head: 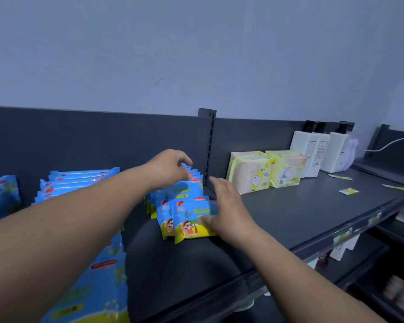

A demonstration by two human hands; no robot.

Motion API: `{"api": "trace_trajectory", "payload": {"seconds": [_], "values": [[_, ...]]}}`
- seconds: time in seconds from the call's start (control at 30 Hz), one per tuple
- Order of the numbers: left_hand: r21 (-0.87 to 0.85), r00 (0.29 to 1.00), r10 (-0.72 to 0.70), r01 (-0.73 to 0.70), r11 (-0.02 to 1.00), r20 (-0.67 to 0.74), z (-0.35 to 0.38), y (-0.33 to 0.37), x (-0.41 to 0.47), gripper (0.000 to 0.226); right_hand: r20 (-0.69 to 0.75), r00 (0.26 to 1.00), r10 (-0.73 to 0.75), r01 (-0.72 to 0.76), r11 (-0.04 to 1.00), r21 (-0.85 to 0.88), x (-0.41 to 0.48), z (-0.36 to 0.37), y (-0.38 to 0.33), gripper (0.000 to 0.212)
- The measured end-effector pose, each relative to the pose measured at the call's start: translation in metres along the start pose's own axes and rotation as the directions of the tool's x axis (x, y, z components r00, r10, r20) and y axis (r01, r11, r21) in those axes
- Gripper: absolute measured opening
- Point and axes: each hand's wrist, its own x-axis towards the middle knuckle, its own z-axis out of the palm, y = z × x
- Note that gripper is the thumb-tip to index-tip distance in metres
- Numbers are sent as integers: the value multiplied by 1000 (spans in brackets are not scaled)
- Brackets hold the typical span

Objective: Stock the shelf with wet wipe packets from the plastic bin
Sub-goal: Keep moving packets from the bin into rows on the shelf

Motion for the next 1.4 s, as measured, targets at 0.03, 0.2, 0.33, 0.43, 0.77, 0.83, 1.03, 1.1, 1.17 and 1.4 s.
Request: {"api": "trace_trajectory", "payload": {"seconds": [0.03,0.2,0.33,0.43,0.77,0.83,1.03,1.1,1.17,1.4], "values": [[9,1000,-2,2,1000,-5,0,-1,-2,31,-1,1000,-4,4,1000,16,2,1,-1,98],[60,1000,-10,11,998,-14,1,1,-15,33,7,1000,10,-10,1000,18,-2,2,0,95],[85,1000,-3,2,996,13,7,7,-30,33,-4,999,34,-34,999,18,-16,-2,4,93],[151,999,21,-25,988,30,15,11,-43,40,-6,999,41,-41,999,10,-31,-13,6,86],[477,975,215,-212,853,48,52,55,-111,59,-109,994,6,-38,954,-298,-111,-62,21,63],[501,967,246,-244,830,64,65,65,-127,60,-107,994,6,-47,923,-381,-135,-70,30,61],[473,942,324,-326,819,89,114,87,-177,64,-45,994,100,-110,888,-446,-213,-87,61,63],[469,934,341,-349,811,105,132,90,-195,65,-34,991,131,-133,893,-429,-240,-89,70,59],[458,932,335,-361,813,139,153,90,-211,65,-18,985,172,-164,900,-404,-265,-86,80,56],[421,928,211,-331,844,306,231,68,-261,70,68,941,331,-294,900,-321,-338,-53,126,51]]}}
